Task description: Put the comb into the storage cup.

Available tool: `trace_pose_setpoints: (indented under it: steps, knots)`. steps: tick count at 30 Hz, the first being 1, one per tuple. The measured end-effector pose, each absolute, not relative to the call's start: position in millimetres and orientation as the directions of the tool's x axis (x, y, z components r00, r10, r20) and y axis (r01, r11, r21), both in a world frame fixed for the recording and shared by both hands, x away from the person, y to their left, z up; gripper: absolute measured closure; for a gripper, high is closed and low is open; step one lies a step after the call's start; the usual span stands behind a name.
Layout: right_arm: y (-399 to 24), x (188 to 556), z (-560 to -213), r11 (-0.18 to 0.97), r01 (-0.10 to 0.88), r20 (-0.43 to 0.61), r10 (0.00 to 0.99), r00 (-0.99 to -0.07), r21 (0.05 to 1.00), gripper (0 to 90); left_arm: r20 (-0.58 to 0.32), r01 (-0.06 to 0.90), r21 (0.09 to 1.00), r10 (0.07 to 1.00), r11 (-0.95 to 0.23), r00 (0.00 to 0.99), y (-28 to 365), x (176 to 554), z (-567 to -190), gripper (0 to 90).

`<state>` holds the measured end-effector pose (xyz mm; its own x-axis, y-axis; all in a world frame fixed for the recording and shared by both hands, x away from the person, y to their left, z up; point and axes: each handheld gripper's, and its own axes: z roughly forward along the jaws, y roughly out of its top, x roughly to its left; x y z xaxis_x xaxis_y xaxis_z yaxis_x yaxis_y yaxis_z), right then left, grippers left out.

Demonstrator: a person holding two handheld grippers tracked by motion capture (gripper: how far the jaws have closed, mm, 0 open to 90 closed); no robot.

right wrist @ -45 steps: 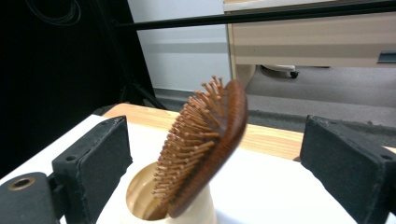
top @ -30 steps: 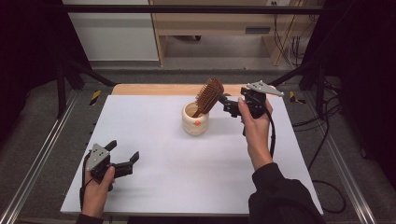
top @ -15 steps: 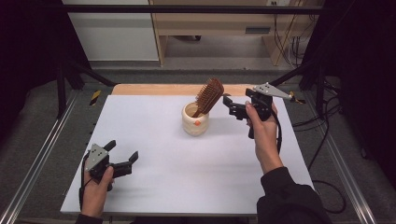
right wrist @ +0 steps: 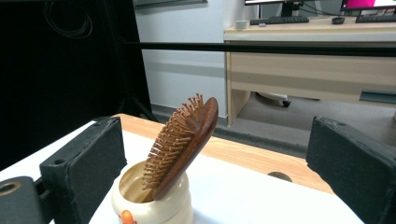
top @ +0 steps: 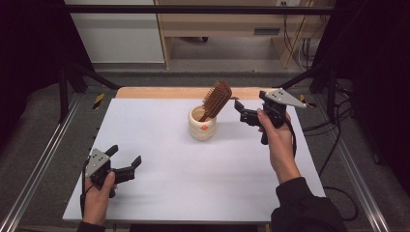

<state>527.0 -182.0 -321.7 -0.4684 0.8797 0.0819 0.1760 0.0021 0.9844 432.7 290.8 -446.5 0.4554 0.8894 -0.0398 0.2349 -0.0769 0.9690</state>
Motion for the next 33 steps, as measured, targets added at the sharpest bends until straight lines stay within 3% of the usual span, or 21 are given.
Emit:
trace_pose_setpoints:
  steps: [33]
  knots:
    - [-237.9, 472.5, -330.0, -0.052, 0.119, 0.102, 0.88, -0.464, 0.992, 2.8, -0.069, 0.201, 0.979, 0.903, -0.02, 0.425, 308.7, 412.4, -440.5, 2.1]
